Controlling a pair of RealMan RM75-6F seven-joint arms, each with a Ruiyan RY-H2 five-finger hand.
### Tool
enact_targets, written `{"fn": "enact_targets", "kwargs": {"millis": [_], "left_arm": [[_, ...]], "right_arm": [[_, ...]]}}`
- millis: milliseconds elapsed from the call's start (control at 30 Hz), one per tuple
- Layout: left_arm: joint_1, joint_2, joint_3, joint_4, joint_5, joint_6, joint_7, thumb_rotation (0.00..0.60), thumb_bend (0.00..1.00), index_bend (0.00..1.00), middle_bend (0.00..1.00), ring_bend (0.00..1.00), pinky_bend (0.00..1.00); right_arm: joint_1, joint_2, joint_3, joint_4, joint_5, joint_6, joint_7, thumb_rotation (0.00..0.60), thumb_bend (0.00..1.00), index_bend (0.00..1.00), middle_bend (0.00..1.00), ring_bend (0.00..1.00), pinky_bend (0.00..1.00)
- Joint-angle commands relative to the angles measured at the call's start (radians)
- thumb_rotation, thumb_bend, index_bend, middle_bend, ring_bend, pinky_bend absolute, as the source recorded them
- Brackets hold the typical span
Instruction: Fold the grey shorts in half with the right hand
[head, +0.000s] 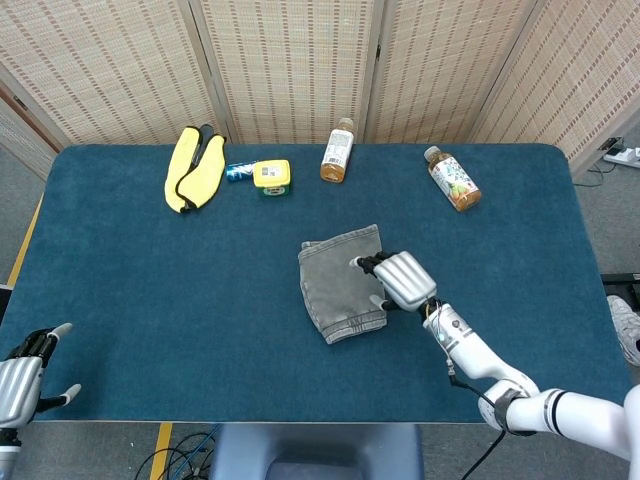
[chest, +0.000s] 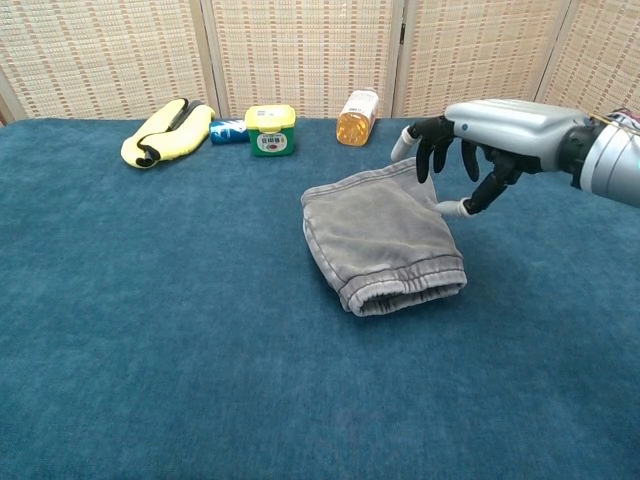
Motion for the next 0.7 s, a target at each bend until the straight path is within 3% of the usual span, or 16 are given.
{"fn": "enact_targets", "kwargs": {"millis": [33,200,333,700], "left_arm": [[-0.001,0.000,-0.001,-0.001,0.000,0.000,0.001,0.600,0.17,0.18,0.23,0.18,0.34],[-0.006,0.004,-0.008,0.003,-0.001,0.001,-0.002,0.600,0.17,0.18,0.23,0.18,0.34],[-0.014,0.002,-0.014,0.007,-0.001,-0.003,-0.004,0.600,0.17,0.18,0.23,0.18,0.34],[-0.041,-0.004,-0.027,-0.005,0.005,-0.019,0.011,0.600,0.17,0.18,0.23,0.18,0.34]], "right_arm": [[-0.013,0.010,0.003,-0.009,0.001,0.023,-0.016,0.600,0.27,0.23,0.38,0.37,0.50],[-0.054,0.065,0.004,-0.051,0.011,0.086,-0.083,0.600,0.26,0.23,0.38,0.37,0.47],[-0.115,0.132,0.002,-0.110,0.042,0.159,-0.140,0.600,0.31,0.23,0.38,0.36,0.44],[-0.239,0.268,-0.033,-0.199,0.071,0.250,-0.173,0.600,0.33,0.23,0.38,0.36,0.44]]}}
